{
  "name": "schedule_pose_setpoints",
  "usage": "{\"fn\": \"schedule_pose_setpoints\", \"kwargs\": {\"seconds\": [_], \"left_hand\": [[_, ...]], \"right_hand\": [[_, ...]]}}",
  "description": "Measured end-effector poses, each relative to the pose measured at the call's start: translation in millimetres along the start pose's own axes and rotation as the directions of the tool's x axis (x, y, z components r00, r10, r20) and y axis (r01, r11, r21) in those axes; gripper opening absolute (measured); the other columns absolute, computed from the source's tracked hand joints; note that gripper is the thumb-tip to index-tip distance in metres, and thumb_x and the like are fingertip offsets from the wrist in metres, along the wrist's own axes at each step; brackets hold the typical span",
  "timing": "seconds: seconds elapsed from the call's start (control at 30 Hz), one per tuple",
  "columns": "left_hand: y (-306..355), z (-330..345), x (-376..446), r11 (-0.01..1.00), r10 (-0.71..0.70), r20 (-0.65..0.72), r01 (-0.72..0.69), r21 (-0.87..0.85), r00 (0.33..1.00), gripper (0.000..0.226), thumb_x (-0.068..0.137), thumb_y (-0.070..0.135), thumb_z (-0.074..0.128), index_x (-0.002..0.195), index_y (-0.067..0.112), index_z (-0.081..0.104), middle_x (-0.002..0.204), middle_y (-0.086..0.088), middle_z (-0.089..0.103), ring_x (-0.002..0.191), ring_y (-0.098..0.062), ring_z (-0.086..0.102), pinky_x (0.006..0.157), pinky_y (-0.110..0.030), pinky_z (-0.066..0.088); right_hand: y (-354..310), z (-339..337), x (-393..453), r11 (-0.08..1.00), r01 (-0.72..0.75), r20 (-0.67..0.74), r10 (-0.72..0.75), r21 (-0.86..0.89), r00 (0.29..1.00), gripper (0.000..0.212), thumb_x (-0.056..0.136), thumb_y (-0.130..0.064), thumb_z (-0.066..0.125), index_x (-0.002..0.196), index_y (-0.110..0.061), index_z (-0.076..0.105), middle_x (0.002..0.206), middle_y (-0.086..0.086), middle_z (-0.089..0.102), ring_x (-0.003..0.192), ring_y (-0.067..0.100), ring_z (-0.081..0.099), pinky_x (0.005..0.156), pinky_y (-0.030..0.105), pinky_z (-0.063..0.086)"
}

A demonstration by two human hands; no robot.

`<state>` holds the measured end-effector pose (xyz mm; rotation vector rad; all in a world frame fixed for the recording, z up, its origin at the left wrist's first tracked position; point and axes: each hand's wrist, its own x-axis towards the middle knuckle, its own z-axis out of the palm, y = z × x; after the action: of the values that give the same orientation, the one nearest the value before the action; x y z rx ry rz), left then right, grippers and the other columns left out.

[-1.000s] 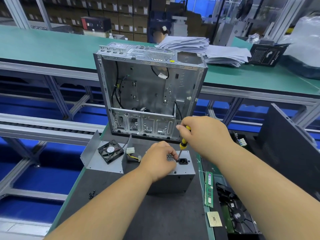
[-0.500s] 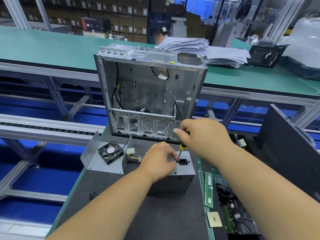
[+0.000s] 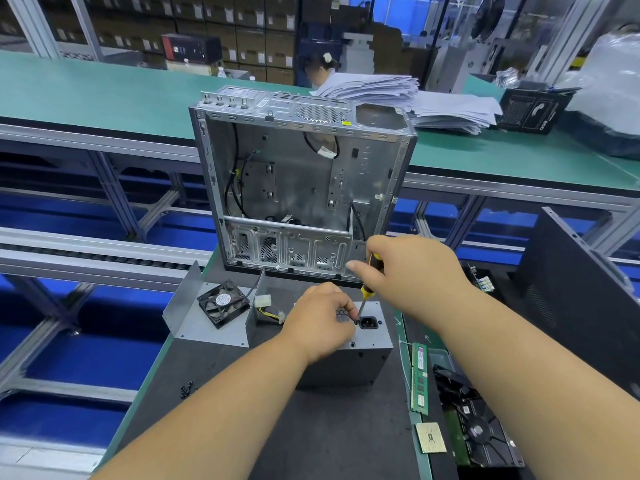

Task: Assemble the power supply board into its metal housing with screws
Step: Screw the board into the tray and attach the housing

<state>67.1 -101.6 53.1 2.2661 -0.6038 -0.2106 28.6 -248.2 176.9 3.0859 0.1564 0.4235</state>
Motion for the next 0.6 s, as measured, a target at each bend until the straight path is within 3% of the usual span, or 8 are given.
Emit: {"fn": "schedule_pose_setpoints", "kwargs": {"seconds": [0.1, 0.2, 0.27, 0.37, 0.43, 0.5, 0.6], "left_hand": [[0.8, -0.5, -0.4, 1.000, -0.004, 0.003, 0.004, -0.005, 1.000, 0.019, 0.075, 0.020, 0.061, 0.078, 0.039, 0.061, 0.099, 0.020, 0.050, 0.108, -0.007, 0.038, 0.089, -0.030, 0.039], [1.5, -0.5, -0.7, 1.000, -0.006, 0.001, 0.006, 0.002, 1.000, 0.020, 0.075, 0.020, 0.061, 0.077, 0.040, 0.059, 0.099, 0.019, 0.050, 0.108, -0.007, 0.038, 0.086, -0.030, 0.039], [1.5, -0.7, -0.4, 1.000, -0.005, 0.003, 0.005, 0.004, 1.000, 0.021, 0.075, 0.021, 0.061, 0.076, 0.041, 0.058, 0.099, 0.019, 0.050, 0.108, -0.008, 0.038, 0.088, -0.031, 0.040], [1.7, -1.0, -0.3, 1.000, -0.010, 0.000, 0.010, 0.007, 1.000, 0.022, 0.074, 0.021, 0.061, 0.073, 0.043, 0.056, 0.100, 0.020, 0.050, 0.108, -0.008, 0.038, 0.089, -0.032, 0.040], [1.0, -0.6, -0.1, 1.000, -0.008, 0.001, 0.008, 0.004, 1.000, 0.022, 0.074, 0.021, 0.061, 0.073, 0.043, 0.056, 0.100, 0.020, 0.050, 0.107, -0.008, 0.038, 0.087, -0.031, 0.039], [0.7, -0.2, -0.1, 1.000, -0.008, 0.002, 0.008, 0.002, 1.000, 0.021, 0.075, 0.021, 0.061, 0.076, 0.041, 0.058, 0.100, 0.019, 0.050, 0.107, -0.007, 0.037, 0.084, -0.028, 0.037], [0.8, 0.2, 0.2, 1.000, -0.009, -0.003, 0.009, 0.012, 1.000, 0.019, 0.075, 0.021, 0.061, 0.078, 0.040, 0.059, 0.100, 0.019, 0.050, 0.107, -0.007, 0.037, 0.083, -0.027, 0.035]], "right_hand": [[-0.2, -0.7, -0.5, 0.993, 0.014, 0.036, -0.019, 0.120, 0.999, 0.028, 0.090, -0.049, 0.038, 0.097, -0.030, 0.057, 0.090, -0.010, 0.054, 0.080, 0.016, 0.054, 0.056, 0.028, 0.035], [0.4, -3.2, 1.3, 0.988, 0.031, 0.039, -0.037, 0.150, 0.999, 0.034, 0.091, -0.037, 0.046, 0.123, -0.033, 0.055, 0.112, -0.010, 0.055, 0.091, 0.014, 0.053, 0.060, 0.028, 0.035], [1.2, -4.1, 1.5, 0.988, 0.032, 0.017, -0.035, 0.151, 0.999, 0.033, 0.094, -0.040, 0.047, 0.127, -0.036, 0.052, 0.111, -0.012, 0.059, 0.096, 0.016, 0.057, 0.063, 0.029, 0.038], [0.8, -3.1, 0.6, 0.998, 0.028, -0.005, -0.027, 0.058, 1.000, 0.025, 0.096, -0.051, 0.044, 0.106, -0.034, 0.059, 0.086, -0.011, 0.061, 0.085, 0.016, 0.059, 0.054, 0.027, 0.033], [-0.1, -0.3, -1.4, 0.999, 0.021, -0.004, -0.021, 0.034, 1.000, 0.029, 0.097, -0.053, 0.040, 0.100, -0.031, 0.060, 0.081, -0.009, 0.058, 0.079, 0.017, 0.057, 0.051, 0.026, 0.031], [0.1, 1.4, -2.1, 0.996, 0.008, 0.022, -0.010, 0.093, 1.000, 0.030, 0.097, -0.046, 0.039, 0.113, -0.029, 0.058, 0.097, -0.008, 0.061, 0.087, 0.019, 0.058, 0.057, 0.029, 0.039], [1.2, 0.7, 0.0, 0.986, 0.023, 0.062, -0.033, 0.164, 0.998, 0.040, 0.095, -0.032, 0.042, 0.135, -0.030, 0.050, 0.116, -0.006, 0.053, 0.095, 0.018, 0.055, 0.064, 0.031, 0.039]]}}
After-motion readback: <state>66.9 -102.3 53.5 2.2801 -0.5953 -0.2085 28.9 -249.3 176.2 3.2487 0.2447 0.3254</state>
